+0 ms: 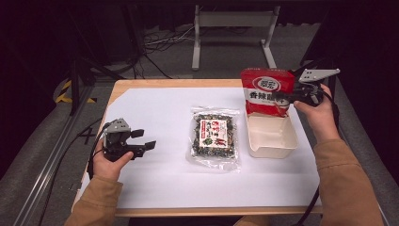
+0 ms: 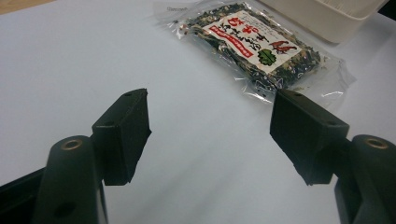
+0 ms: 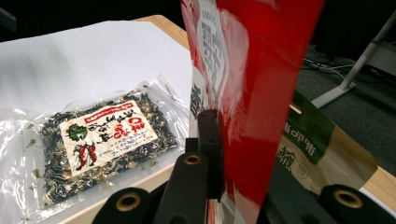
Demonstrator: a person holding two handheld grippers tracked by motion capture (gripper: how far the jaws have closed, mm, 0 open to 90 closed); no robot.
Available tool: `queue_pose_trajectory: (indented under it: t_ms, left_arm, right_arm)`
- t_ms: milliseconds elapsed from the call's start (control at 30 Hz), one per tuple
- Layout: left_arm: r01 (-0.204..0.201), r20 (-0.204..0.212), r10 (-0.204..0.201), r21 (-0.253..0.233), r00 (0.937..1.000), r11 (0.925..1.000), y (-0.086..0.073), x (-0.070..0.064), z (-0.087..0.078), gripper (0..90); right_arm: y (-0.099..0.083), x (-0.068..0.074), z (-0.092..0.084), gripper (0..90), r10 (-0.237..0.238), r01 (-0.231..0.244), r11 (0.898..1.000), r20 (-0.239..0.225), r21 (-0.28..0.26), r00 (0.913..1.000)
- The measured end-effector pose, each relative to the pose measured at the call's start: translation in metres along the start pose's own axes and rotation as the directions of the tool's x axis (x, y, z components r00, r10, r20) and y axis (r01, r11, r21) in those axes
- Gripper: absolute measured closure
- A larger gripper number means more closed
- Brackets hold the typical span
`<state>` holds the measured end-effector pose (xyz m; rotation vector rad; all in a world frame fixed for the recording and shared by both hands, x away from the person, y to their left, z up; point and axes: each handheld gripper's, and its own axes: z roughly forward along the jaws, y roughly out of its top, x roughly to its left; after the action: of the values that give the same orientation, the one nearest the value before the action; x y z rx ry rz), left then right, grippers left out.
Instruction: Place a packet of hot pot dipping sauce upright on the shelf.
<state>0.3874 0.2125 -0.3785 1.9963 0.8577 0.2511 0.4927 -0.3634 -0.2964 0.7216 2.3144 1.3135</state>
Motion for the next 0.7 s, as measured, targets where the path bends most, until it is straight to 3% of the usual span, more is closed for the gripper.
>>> queue_pose_trajectory:
  t_ms: [400,533,700]
  left_arm:
    - [0.005,0.018,-0.005,-0.005,0.9998,1.0,0.0,0.0,-0.001,29.1]
    - [0.004,0.022,-0.004,-0.009,0.9997,1.0,0.001,0.0,-0.001,29.1]
    - [0.007,0.023,-0.006,-0.007,0.9997,1.0,0.001,-0.001,-0.001,29.1]
  right_arm:
    - [-0.007,-0.005,0.014,89.5,-0.011,0.011,0.999,0.015,0.032,0.9998]
    - [-0.013,-0.01,0.017,89.5,0.008,-0.008,1.0,0.01,0.017,0.9999]
    - [-0.015,-0.009,0.02,89.3,-0.003,0.003,1.0,0.004,0.02,1.0]
